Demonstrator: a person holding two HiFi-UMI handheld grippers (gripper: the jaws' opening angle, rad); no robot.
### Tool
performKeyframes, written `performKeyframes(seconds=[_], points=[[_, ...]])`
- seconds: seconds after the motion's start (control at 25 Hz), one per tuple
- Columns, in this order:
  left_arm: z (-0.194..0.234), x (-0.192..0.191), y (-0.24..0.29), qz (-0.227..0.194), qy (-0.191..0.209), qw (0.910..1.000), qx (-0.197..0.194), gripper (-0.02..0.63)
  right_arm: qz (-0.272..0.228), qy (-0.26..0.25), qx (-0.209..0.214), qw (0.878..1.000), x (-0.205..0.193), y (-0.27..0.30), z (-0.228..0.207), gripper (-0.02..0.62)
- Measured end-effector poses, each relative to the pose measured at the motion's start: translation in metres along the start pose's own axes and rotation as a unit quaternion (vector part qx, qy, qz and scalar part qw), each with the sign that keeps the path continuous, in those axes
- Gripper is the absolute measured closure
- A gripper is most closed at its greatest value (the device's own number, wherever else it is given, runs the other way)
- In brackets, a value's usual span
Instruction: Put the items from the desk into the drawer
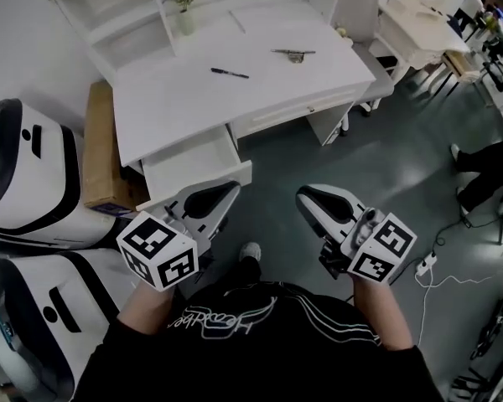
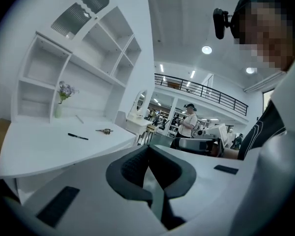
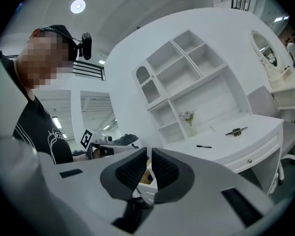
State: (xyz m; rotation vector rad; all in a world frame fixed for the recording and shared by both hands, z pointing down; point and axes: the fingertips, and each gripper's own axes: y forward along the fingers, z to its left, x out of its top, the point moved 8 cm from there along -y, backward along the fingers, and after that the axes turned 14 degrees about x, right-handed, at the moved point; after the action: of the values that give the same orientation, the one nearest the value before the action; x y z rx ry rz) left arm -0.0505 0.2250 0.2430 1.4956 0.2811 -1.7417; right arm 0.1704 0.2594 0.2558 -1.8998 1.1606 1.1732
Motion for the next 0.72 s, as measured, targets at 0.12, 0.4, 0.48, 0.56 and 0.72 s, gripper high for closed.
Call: performKeyframes(seconds=[0.12, 0.4, 0.48, 0.56, 0.72], points=[[0.037, 0.019, 0.033, -0.002, -0.009, 1.0, -0.001, 0.586, 0.021, -0.007, -0.004, 1.0, 0.017, 0.029, -0.044, 0.537], [0.095, 0.031, 0.091, 0.003, -0.037, 0.999, 0.025, 0.586, 0.054, -0.011, 0.008, 0.998, 0.033, 0.073, -0.128, 0.536], [0.107, 0.032, 0.102, 0.006, -0.046, 0.9982, 0.039, 0.586, 0.066, -0.016, 0.017, 0.998, 0.036, 0.083, -0.151, 0.535], [0.121, 0.037, 0.114, 0.004, -0.055, 0.997, 0.055, 0.586, 0.079, -0.016, 0.03, 0.996, 0.042, 0.094, -0.177, 0.535], [0.144, 0.051, 0.136, 0.0, -0.067, 0.9933, 0.094, 0.586, 0.105, -0.012, 0.057, 0.993, 0.055, 0.117, -0.229, 0.535]])
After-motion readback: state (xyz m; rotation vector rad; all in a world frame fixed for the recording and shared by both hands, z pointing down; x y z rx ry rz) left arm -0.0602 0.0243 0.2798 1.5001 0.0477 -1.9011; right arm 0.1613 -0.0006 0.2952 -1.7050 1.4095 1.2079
